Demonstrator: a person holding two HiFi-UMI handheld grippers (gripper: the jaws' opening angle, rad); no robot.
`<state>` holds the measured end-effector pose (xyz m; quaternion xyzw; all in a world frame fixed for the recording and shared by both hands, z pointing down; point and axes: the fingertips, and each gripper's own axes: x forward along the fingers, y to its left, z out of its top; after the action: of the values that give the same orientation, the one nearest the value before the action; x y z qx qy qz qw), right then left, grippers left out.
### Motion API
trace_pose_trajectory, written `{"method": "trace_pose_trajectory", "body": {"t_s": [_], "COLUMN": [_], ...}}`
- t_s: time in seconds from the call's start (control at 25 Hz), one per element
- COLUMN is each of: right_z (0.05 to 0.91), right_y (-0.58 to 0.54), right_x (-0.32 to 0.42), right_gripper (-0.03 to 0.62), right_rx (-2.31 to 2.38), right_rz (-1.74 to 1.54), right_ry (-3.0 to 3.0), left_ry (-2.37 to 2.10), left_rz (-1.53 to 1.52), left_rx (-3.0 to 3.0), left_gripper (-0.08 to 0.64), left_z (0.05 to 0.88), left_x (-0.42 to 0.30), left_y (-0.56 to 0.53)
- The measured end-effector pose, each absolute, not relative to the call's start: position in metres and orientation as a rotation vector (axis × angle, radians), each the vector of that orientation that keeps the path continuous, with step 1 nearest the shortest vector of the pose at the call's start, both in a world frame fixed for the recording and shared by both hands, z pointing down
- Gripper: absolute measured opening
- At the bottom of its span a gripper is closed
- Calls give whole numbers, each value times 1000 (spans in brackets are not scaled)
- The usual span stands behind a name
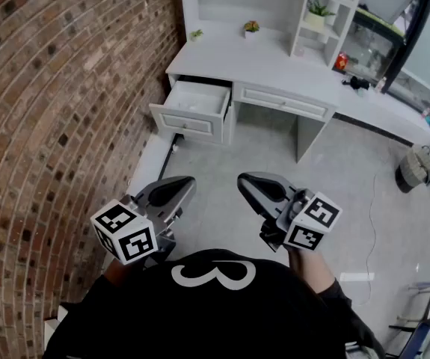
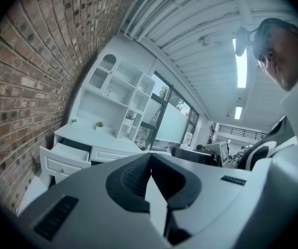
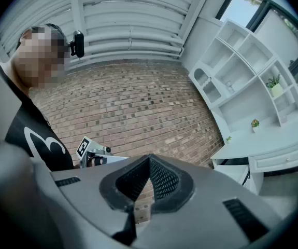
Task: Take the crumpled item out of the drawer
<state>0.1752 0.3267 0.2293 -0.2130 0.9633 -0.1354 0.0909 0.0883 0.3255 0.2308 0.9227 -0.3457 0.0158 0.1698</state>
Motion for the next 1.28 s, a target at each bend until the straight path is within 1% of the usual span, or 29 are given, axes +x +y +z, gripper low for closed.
{"method": "trace_pose_trajectory", "body": {"t_s": [0.56,0.64,0.8,1.0,1.16,1.28], "right_z": [218,217,217,221,235,245], "right_y": [319,317,313,307,294,281], "right_x": [215,219,223,224,229,231], "right_gripper": [9,21,87,208,268,328], "right_rx": [-633,-648,-670,-688,-756,-817], "right_rz": [-360,-350,-347,-356,-411,-441], "right_ry": [2790,2790,2793,2777,2766,2760], "left_ry": [-987,-994,-1006,-1031,-1038,-1040], "left_rz": [57,51,43,44,49,58], "left_rx": [2650,2653,2651,2631,2611,2593], "left_gripper": [3,3,3,3,3,3], "left_z": [231,230,229,235,241,248], "left_x": [122,123,122,117,117,114], "left_y": [318,317,316,314,310,304]}}
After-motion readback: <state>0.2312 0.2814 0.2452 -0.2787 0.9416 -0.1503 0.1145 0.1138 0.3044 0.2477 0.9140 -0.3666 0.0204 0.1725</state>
